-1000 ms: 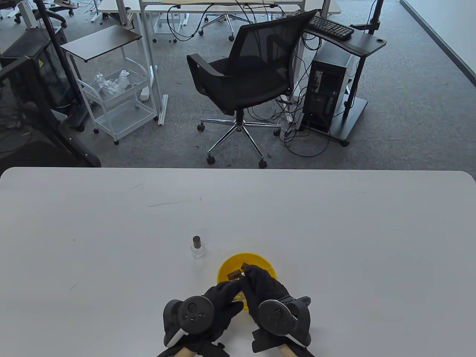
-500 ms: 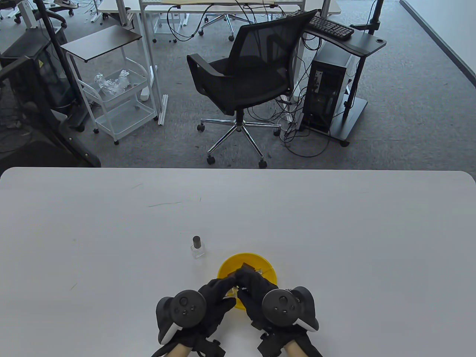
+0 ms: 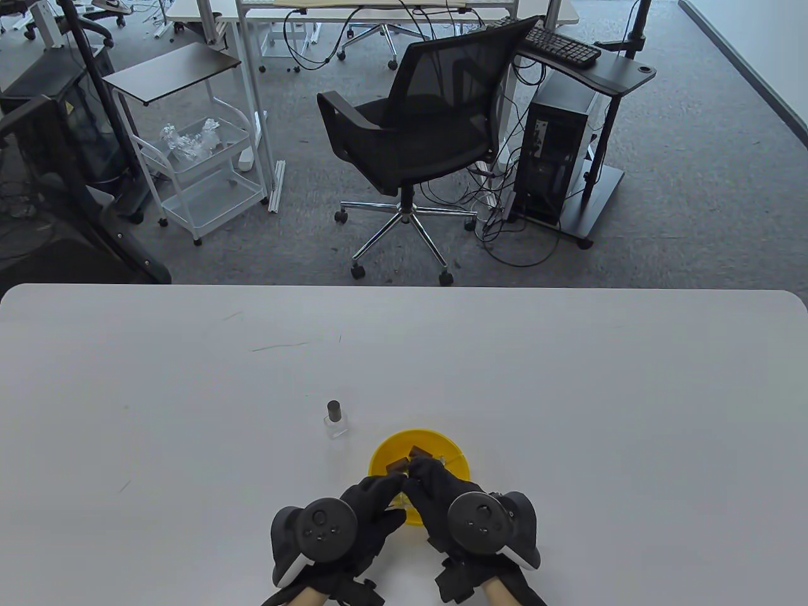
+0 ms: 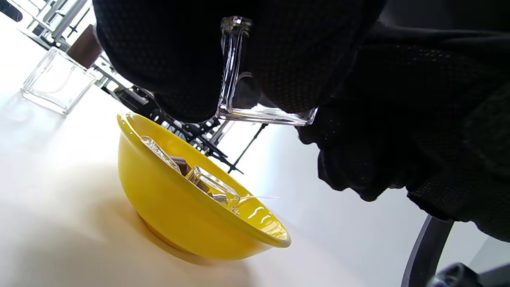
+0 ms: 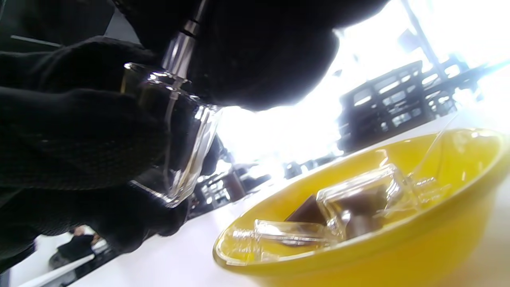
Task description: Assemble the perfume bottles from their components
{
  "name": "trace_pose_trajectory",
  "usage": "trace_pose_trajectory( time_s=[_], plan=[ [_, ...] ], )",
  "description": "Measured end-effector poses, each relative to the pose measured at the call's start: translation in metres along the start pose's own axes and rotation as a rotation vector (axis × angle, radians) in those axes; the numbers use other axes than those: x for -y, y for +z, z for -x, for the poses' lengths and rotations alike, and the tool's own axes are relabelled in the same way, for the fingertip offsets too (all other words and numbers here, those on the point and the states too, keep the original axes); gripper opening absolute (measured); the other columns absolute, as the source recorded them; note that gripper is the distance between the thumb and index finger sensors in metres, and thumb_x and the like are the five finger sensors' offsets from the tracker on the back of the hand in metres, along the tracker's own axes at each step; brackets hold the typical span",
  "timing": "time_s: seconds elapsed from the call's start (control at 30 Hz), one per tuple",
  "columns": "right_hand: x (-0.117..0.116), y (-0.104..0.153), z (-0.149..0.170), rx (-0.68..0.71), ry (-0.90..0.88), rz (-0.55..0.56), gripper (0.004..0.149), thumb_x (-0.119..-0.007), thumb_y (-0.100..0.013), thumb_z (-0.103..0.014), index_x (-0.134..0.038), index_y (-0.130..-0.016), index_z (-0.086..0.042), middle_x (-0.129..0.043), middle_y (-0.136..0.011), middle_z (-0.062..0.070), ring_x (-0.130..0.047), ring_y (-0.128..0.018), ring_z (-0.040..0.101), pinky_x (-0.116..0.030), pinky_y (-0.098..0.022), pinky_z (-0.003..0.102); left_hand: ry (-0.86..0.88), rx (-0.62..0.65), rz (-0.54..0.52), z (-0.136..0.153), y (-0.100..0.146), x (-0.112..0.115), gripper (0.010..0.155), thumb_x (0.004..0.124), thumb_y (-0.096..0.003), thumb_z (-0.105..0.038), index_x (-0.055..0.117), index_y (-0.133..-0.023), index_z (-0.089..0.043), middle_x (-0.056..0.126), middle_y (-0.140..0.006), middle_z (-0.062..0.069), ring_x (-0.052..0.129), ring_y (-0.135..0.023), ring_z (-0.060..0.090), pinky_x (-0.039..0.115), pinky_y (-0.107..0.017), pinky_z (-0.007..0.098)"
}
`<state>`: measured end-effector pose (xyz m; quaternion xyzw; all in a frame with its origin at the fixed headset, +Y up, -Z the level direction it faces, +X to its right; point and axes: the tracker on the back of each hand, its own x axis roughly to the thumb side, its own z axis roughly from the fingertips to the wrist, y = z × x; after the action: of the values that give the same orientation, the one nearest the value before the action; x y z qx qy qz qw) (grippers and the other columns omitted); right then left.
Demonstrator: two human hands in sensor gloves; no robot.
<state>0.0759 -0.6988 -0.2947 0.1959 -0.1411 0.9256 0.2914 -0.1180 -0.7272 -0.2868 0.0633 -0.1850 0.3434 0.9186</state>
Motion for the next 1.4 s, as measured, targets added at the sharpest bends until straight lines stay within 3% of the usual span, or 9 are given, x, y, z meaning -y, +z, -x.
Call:
trace_pose_trajectory(
  time_s=[0.1, 0.2, 0.27, 0.33, 0.43, 0.7, 0.87, 1.03, 1.4],
  plan=[
    [0.002, 0.000, 0.000, -0.052, 0.000, 0.058, 0.041, -0.069, -0.062, -0.040, -0.075, -0.086, -0.008, -0.097, -0.038, 0.000, -0.095, -0.016, 0.014, -0.080, -0.013, 0.027, 0.019, 0.011, -0.006, -0.003, 0.000, 0.000, 0.055, 0.087, -0.0455, -0.033, 0.075, -0.099, -0.029, 0.085, -0.094, 0.004, 0.094, -0.066, 0.030, 0.085, -0.049, 0.037],
    [0.004, 0.001, -0.001, -0.083, 0.055, 0.113, 0.042, -0.069, -0.062, -0.044, -0.077, -0.084, -0.010, -0.095, -0.034, -0.004, -0.094, -0.014, 0.013, -0.079, -0.012, 0.027, 0.053, 0.009, -0.009, -0.006, 0.000, 0.001, 0.055, 0.087, -0.0456, -0.033, 0.075, -0.099, -0.029, 0.085, -0.093, 0.004, 0.094, -0.065, 0.030, 0.084, -0.048, 0.037],
    [0.003, 0.002, -0.002, -0.061, 0.089, 0.153, 0.046, -0.070, -0.062, -0.043, -0.068, -0.093, -0.009, -0.093, -0.055, 0.000, -0.096, -0.029, 0.018, -0.081, -0.024, 0.030, 0.045, 0.009, -0.008, -0.006, -0.001, 0.002, 0.055, 0.087, -0.0455, -0.033, 0.075, -0.099, -0.028, 0.085, -0.093, 0.004, 0.094, -0.065, 0.030, 0.085, -0.048, 0.036],
    [0.001, 0.002, -0.003, -0.020, 0.055, 0.128, 0.051, -0.070, -0.062, -0.034, -0.052, -0.104, -0.010, -0.079, -0.082, 0.007, -0.090, -0.056, 0.028, -0.077, -0.041, 0.036, 0.032, 0.013, 0.006, -0.007, -0.001, 0.005, 0.055, 0.088, -0.0452, -0.033, 0.076, -0.099, -0.027, 0.086, -0.093, 0.004, 0.094, -0.064, 0.030, 0.085, -0.048, 0.036],
    [-0.002, 0.001, -0.002, 0.003, 0.016, 0.138, 0.049, -0.072, -0.061, -0.026, -0.054, -0.103, -0.009, -0.080, -0.081, 0.006, -0.091, -0.054, 0.027, -0.079, -0.037, 0.032, 0.014, -0.001, 0.009, -0.007, -0.002, 0.006, 0.055, 0.088, -0.0451, -0.034, 0.076, -0.098, -0.027, 0.086, -0.093, 0.004, 0.095, -0.065, 0.030, 0.085, -0.048, 0.036],
    [-0.005, 0.001, 0.006, 0.051, -0.085, 0.048, 0.043, -0.070, -0.061, -0.026, -0.061, -0.100, -0.011, -0.085, -0.080, 0.007, -0.095, -0.050, 0.030, -0.082, -0.036, 0.032, 0.055, -0.069, -0.005, 0.005, -0.004, 0.004, 0.054, 0.088, -0.0445, -0.033, 0.077, -0.097, -0.029, 0.086, -0.093, 0.004, 0.096, -0.064, 0.030, 0.085, -0.047, 0.037],
    [-0.004, -0.002, 0.005, 0.080, -0.120, -0.039, 0.039, -0.072, -0.060, -0.025, -0.064, -0.097, -0.016, -0.084, -0.087, 0.010, -0.094, -0.055, 0.031, -0.081, -0.039, 0.034, 0.100, -0.104, -0.013, 0.015, -0.004, 0.000, 0.054, 0.088, -0.0439, -0.033, 0.077, -0.097, -0.029, 0.086, -0.093, 0.004, 0.096, -0.065, 0.030, 0.085, -0.048, 0.037],
    [-0.006, -0.003, 0.001, 0.110, -0.073, -0.189, 0.044, -0.075, -0.060, -0.019, -0.059, -0.101, -0.015, -0.075, -0.095, 0.019, -0.089, -0.066, 0.033, -0.078, -0.045, 0.038, 0.111, -0.118, -0.033, 0.019, -0.004, -0.004, 0.054, 0.088, -0.0436, -0.033, 0.078, -0.097, -0.029, 0.086, -0.093, 0.003, 0.096, -0.064, 0.030, 0.086, -0.048, 0.037],
    [-0.008, -0.004, 0.000, 0.092, -0.048, -0.186, 0.047, -0.074, -0.059, -0.022, -0.061, -0.098, 0.000, -0.086, -0.076, 0.017, -0.094, -0.050, 0.027, -0.081, -0.035, 0.035, 0.081, -0.088, -0.025, 0.017, -0.002, -0.007, 0.054, 0.089, -0.0436, -0.033, 0.078, -0.097, -0.029, 0.086, -0.093, 0.004, 0.096, -0.064, 0.030, 0.085, -0.048, 0.037]
  ],
)
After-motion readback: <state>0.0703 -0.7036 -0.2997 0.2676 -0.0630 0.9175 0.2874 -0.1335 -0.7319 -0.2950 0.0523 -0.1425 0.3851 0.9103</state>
